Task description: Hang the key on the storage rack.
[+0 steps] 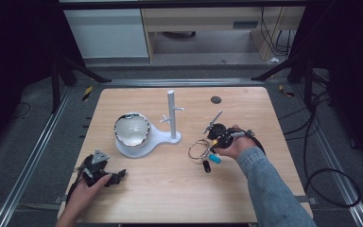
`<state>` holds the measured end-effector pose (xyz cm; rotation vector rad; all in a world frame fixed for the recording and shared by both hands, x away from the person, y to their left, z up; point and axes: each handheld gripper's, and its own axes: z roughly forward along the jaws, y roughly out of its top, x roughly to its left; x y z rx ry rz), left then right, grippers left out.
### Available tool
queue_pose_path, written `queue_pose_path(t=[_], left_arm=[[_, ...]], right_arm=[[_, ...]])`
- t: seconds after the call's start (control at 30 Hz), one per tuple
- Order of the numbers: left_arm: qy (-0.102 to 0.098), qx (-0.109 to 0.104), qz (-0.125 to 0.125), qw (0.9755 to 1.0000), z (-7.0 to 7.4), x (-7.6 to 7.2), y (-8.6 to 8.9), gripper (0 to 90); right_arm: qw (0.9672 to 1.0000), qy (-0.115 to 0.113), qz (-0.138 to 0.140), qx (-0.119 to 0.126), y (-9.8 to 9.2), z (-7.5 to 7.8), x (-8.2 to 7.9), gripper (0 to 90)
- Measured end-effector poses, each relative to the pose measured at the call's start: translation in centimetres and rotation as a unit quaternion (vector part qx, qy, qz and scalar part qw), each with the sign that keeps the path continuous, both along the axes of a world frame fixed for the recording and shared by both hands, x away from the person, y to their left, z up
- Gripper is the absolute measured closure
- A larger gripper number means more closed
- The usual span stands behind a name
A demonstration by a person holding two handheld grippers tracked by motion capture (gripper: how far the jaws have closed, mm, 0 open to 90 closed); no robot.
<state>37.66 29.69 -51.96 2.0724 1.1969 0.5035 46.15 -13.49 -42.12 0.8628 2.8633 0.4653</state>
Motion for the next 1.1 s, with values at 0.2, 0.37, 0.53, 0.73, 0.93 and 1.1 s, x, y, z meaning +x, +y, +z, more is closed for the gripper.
queue_pose_path(t=[0.2,0.37,0.53,0.73,0.93,1.1], left_arm=[[0.000,0.000,0.000,1.0000,0.0,0.0,0.0,0.0],[0.000,0.000,0.000,1.0000,0.0,0.0,0.0,0.0],[0.000,0.000,0.000,1.0000,0.0,0.0,0.0,0.0],[0.001,0.001,-0.001,1.0000,0.0,0.0,0.0,0.0],[0.001,0.000,0.000,1.0000,0.0,0.0,0.0,0.0],[0.001,0.001,0.000,1.0000,0.0,0.0,0.0,0.0]], right_arm=[[0.9998,0.003,0.009,-0.018,0.0,-0.2,0.0,88.4],[0.9997,0.006,0.004,-0.025,-0.3,-1.7,-0.1,88.3],[0.9998,0.008,-0.007,-0.014,-0.8,-2.4,-0.3,88.4],[0.9999,0.011,-0.005,-0.005,-0.6,-1.7,-0.5,88.7],[0.9999,0.009,-0.003,0.003,-0.4,0.2,-0.3,88.8],[0.9999,0.001,0.005,0.012,0.0,2.5,0.0,88.8]])
